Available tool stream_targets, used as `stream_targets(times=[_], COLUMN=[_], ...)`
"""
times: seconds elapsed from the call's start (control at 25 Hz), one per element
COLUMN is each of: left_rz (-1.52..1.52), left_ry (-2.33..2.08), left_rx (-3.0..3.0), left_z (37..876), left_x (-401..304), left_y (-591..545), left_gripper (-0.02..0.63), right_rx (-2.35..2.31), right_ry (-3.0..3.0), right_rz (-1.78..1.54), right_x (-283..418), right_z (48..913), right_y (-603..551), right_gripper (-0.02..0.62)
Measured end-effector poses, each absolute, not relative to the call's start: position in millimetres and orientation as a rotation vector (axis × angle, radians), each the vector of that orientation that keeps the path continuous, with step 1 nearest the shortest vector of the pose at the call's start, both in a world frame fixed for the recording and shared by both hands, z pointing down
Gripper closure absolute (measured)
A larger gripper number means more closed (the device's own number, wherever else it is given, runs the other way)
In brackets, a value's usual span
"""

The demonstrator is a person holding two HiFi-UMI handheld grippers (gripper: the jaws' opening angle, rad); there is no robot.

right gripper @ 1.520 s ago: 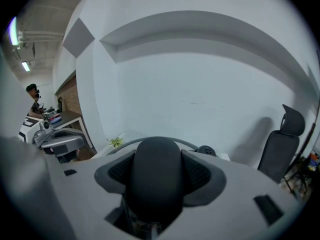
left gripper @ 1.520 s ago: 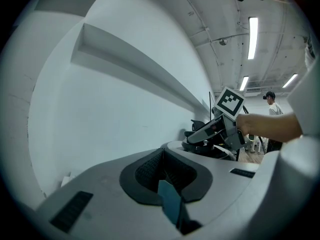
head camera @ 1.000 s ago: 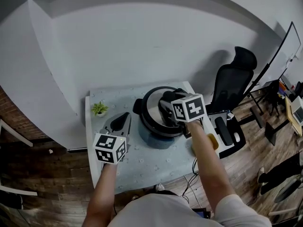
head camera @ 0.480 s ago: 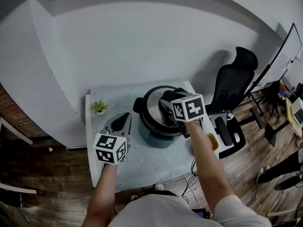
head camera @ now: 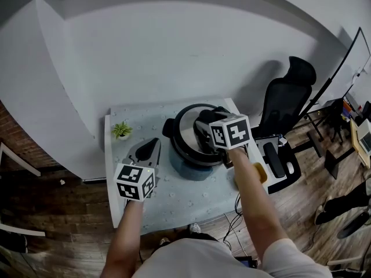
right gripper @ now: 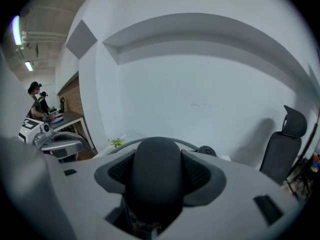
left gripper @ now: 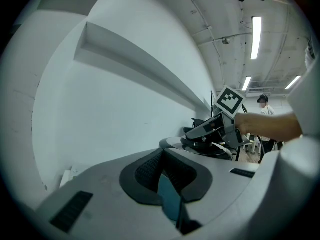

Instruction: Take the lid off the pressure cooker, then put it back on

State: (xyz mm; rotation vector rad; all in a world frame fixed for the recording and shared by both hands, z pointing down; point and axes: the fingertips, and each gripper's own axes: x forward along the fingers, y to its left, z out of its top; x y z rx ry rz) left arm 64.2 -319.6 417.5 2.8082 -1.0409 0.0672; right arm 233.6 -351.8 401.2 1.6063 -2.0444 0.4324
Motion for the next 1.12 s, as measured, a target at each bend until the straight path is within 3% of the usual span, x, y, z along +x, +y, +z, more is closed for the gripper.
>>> stream_targets(times=[1.12], left_rz=[0.094], left_ry=[-1.077], left_rx=[2.794], left_z=[418.6], left_x=[61.4], left_y=[-304.5], left_gripper=[0.592], right_rx=[1.608], right_ry=[-2.043], right_rz=[0.438], right_x=[235.6], right_z=[401.0], right_y=[-350.6], right_gripper=[0.321])
